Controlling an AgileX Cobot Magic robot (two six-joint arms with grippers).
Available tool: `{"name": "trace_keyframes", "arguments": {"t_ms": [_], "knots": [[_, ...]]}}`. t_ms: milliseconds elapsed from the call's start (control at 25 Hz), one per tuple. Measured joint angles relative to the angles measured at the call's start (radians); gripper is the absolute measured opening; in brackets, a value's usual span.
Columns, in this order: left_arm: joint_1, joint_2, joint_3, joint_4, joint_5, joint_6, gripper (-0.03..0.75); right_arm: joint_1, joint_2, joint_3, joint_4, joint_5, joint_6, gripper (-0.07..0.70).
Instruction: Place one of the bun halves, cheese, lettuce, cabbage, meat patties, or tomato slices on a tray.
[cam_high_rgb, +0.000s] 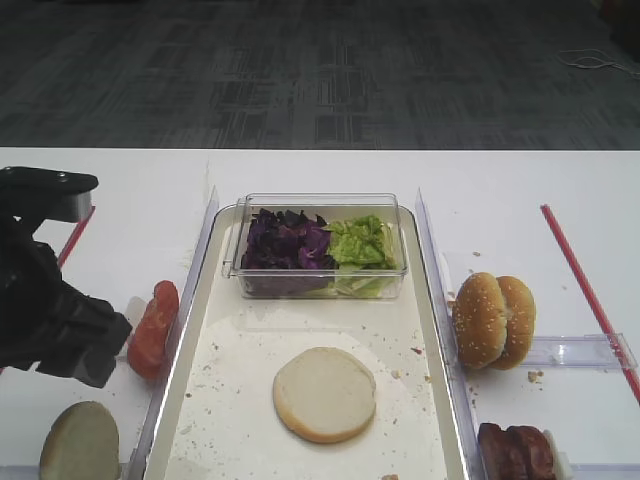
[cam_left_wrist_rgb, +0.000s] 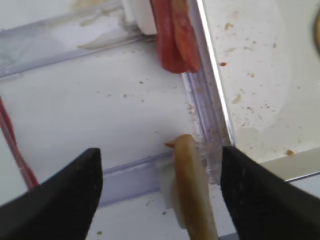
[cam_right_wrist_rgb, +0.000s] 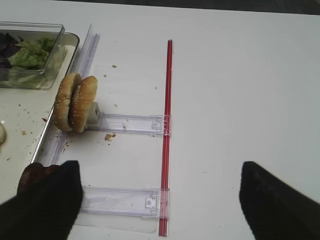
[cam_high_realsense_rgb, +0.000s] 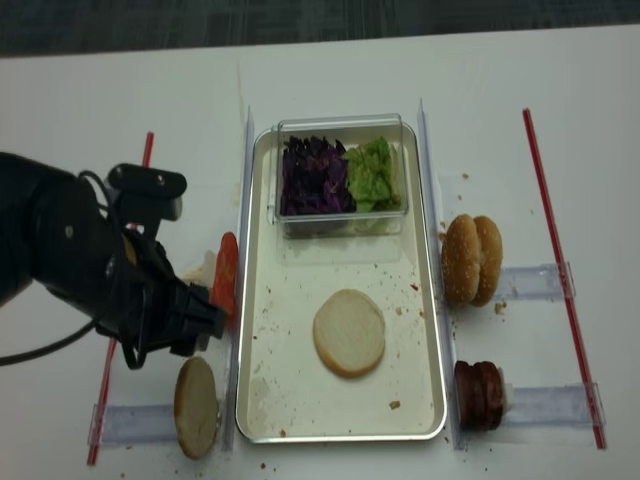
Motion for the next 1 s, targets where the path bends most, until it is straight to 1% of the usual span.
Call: {"name": "trace_keyframes", "arguments": {"t_ms": [120,320,400,480,520,720,800,880,1000], "knots": [[0.0,0.0,-0.02,0.035,0.021,-0.016,0.497,0.0,0.0,0.0,0.0,0.0,0.0,0.664],[0.002,0.0,-0.026,0.039,0.025,-0.042,0.497,0.0,0.0,0.0,0.0,0.0,0.0,0.664],[0.02,0.0,-0.026,0.043,0.025,-0.054,0.497,0.0,0.0,0.0,0.0,0.0,0.0,0.664],[0.065,0.0,-0.026,0.043,0.025,-0.06,0.497,0.0,0.0,0.0,0.0,0.0,0.0,0.664],[0.099,0.0,-0.026,0.045,0.025,-0.062,0.495,0.0,0.0,0.0,0.0,0.0,0.0,0.664],[0.303,0.0,-0.026,0.06,0.03,-0.022,0.491,0.0,0.0,0.0,0.0,0.0,0.0,0.664],[0.366,0.0,-0.026,0.064,0.035,0.004,0.491,0.0,0.0,0.0,0.0,0.0,0.0,0.664],[0.413,0.0,-0.026,0.065,0.044,0.018,0.49,0.0,0.0,0.0,0.0,0.0,0.0,0.664],[0.44,0.0,-0.026,0.065,0.053,0.026,0.49,0.0,0.0,0.0,0.0,0.0,0.0,0.664]]}}
